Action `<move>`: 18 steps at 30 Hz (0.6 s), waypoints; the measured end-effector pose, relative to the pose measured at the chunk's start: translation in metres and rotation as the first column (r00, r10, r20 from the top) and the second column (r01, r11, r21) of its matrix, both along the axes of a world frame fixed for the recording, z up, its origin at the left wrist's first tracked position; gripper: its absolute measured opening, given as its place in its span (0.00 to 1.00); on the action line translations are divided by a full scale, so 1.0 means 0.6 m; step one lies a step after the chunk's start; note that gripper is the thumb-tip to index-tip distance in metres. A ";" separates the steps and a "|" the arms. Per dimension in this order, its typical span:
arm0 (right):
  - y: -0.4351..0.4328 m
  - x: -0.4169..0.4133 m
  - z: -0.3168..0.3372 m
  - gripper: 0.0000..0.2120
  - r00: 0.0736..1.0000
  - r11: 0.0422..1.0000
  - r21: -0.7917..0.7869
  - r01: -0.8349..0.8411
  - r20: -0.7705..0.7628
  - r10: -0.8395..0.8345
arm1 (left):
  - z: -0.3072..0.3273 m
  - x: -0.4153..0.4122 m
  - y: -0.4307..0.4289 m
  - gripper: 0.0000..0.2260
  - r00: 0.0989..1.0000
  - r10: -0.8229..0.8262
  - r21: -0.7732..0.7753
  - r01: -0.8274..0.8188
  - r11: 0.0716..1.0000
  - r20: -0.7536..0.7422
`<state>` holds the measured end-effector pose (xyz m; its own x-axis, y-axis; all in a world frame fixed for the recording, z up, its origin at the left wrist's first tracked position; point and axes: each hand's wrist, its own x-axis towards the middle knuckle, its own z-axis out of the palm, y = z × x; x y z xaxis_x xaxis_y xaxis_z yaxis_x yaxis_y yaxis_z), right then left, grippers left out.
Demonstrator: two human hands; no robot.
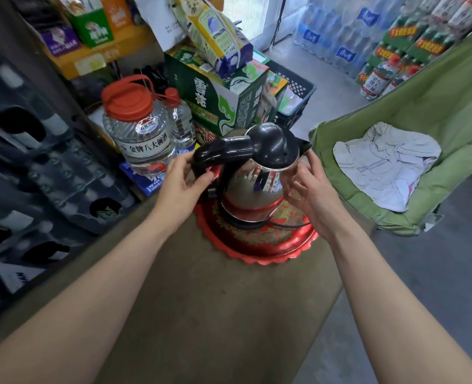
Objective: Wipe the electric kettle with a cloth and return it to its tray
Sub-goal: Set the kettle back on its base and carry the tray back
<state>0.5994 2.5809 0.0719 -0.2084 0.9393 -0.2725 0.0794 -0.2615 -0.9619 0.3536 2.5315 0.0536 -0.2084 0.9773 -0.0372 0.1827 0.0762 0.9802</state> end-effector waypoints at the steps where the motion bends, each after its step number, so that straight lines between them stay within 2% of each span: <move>1: 0.001 0.000 -0.003 0.11 1.000 1.000 -0.021 -0.011 0.009 0.011 | -0.004 0.000 -0.004 0.17 1.000 0.011 -0.011 -0.011 1.000 -0.015; 4: 0.001 -0.008 -0.010 0.11 0.996 0.997 -0.063 -0.054 0.067 0.058 | -0.015 -0.004 -0.019 0.16 1.000 0.003 -0.010 -0.003 1.000 -0.029; 9: 0.011 -0.022 -0.008 0.13 0.992 0.997 -0.009 -0.077 0.098 0.078 | -0.036 -0.009 -0.041 0.18 0.998 0.040 -0.018 -0.041 0.999 -0.056; 14: 0.020 -0.013 -0.020 0.17 0.997 0.999 -0.014 -0.045 0.062 0.045 | -0.031 0.011 -0.032 0.18 0.989 0.069 0.094 -0.057 0.994 -0.133; 18: 0.030 -0.004 -0.026 0.20 0.996 1.000 -0.017 0.019 0.082 -0.018 | -0.033 0.013 -0.005 0.18 0.982 0.057 0.107 -0.038 0.994 -0.179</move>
<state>0.5971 2.5986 0.0561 -0.1674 0.9377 -0.3045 0.1529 -0.2804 -0.9476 0.3613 2.5283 0.0336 -0.2485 0.9629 0.1057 0.3566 -0.0106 0.9342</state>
